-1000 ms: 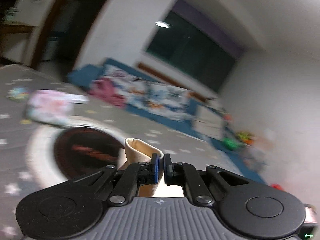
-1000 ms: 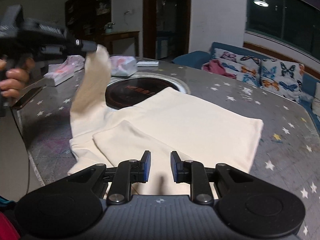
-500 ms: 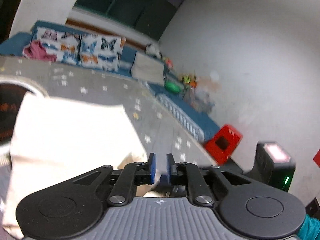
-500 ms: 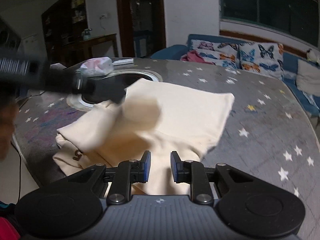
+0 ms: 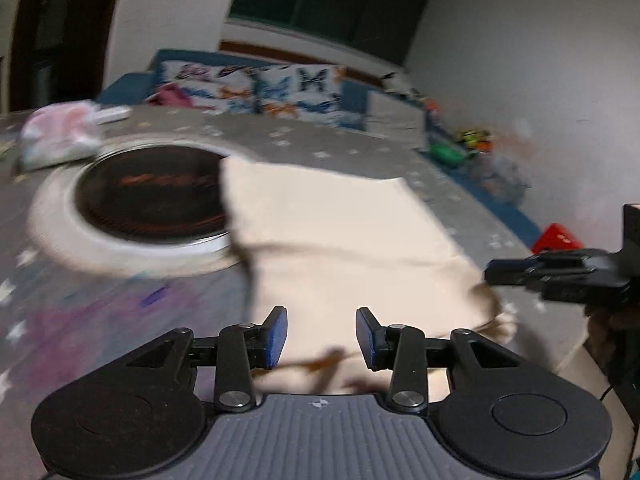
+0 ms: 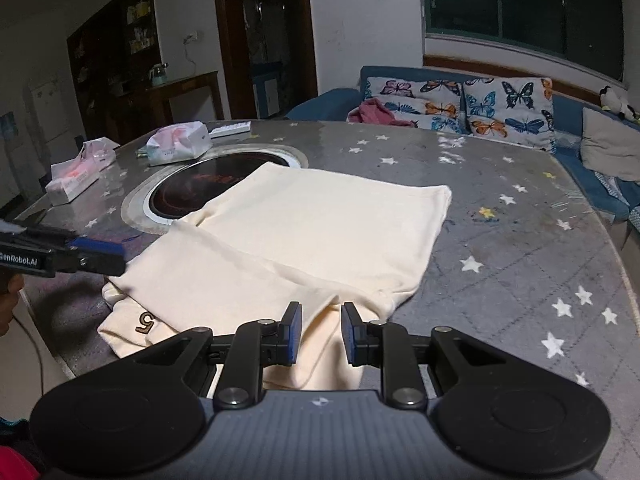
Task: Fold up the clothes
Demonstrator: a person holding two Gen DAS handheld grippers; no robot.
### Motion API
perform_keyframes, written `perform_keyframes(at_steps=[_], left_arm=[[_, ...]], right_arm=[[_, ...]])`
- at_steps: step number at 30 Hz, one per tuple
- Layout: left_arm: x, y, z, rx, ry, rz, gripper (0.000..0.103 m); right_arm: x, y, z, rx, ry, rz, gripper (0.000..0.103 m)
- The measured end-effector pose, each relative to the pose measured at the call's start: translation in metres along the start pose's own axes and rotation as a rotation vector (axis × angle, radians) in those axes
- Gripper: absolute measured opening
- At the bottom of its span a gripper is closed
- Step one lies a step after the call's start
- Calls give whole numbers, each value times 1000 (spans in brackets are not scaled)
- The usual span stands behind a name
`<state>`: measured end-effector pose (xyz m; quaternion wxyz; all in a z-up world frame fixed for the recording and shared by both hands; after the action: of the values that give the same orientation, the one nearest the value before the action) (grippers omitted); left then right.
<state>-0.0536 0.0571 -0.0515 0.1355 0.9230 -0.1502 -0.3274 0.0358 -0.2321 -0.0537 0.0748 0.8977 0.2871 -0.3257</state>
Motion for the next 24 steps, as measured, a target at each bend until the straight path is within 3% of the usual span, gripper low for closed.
perform_keyframes(at_steps=[3,11,14,20,24], left_arm=[[-12,-21,8,0,-1,-64,41],[-9,-21,14,21,-6,-53,40],[-6,-23,16,20,-6,-49,38],[-5,-26,16,27,-5,-46,17],[-5,-27,16,29,-11,-54,16]], right_arm=[[11,-1,-2,9,-19,1,21],[34,2,-2,47,-60,23,20],[35,-2,-3,29,-58,30,9],[19,-16,-19,-41,29,84,7],[30,-11,-16,-15,-21,105,7]])
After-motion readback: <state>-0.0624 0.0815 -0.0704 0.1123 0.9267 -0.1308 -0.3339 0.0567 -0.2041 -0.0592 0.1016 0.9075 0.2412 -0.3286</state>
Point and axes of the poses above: each gripper's, at about its wrist camera, not at the fingertips, and x roughly the way its jaws point, y to its right, z to its underside, the point moved 2 cm from there along x, roughly the way its jaws point, and after that the axes turned 3 degrees about z, right-handed, at the moved point
